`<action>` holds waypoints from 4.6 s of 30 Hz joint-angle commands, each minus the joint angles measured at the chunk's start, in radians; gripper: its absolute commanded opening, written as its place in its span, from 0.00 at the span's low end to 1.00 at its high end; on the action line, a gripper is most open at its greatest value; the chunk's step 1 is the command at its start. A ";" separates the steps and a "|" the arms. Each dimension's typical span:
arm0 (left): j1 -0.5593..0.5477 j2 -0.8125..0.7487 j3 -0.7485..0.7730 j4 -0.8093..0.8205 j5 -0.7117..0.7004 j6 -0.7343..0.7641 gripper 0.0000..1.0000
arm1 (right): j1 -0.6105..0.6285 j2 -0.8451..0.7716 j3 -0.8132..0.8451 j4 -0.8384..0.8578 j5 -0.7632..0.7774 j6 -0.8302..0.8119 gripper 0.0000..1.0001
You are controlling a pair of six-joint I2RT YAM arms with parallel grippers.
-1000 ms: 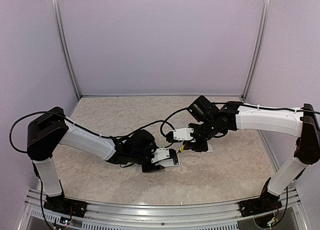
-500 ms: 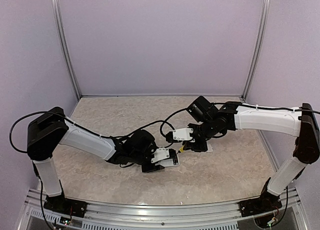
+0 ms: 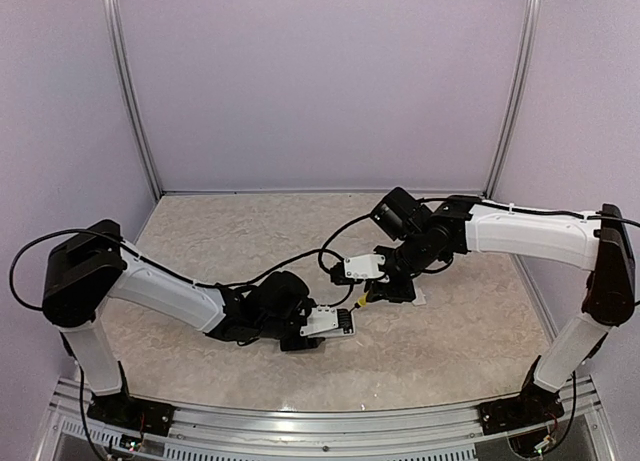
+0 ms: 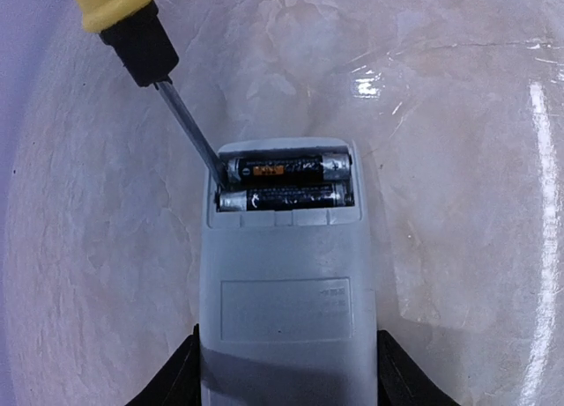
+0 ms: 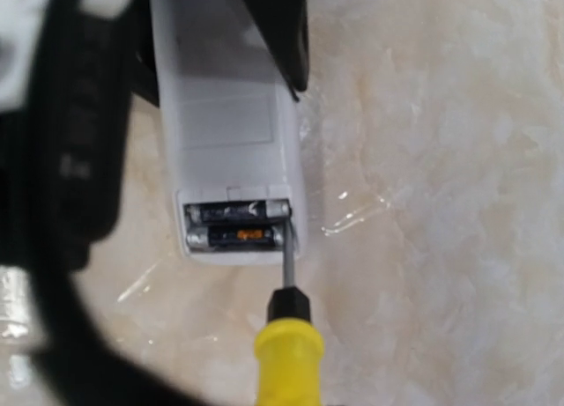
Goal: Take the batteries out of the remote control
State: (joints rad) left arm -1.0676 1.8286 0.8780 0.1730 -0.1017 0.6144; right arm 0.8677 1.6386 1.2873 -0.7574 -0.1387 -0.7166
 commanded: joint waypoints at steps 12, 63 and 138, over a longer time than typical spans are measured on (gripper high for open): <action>-0.048 -0.068 -0.049 0.052 -0.391 0.147 0.05 | 0.002 0.034 0.081 -0.170 -0.120 0.037 0.00; 0.060 -0.242 -0.209 0.428 -0.132 -0.213 0.00 | 0.010 -0.421 -0.331 0.444 0.338 0.427 0.00; 0.079 -0.221 -0.132 0.255 0.169 -0.185 0.00 | -0.073 -0.122 0.155 -0.123 -0.100 0.981 0.00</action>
State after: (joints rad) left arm -0.9836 1.6020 0.7231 0.4183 0.0502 0.4446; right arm 0.7998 1.4979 1.4307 -0.8715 -0.2569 0.2550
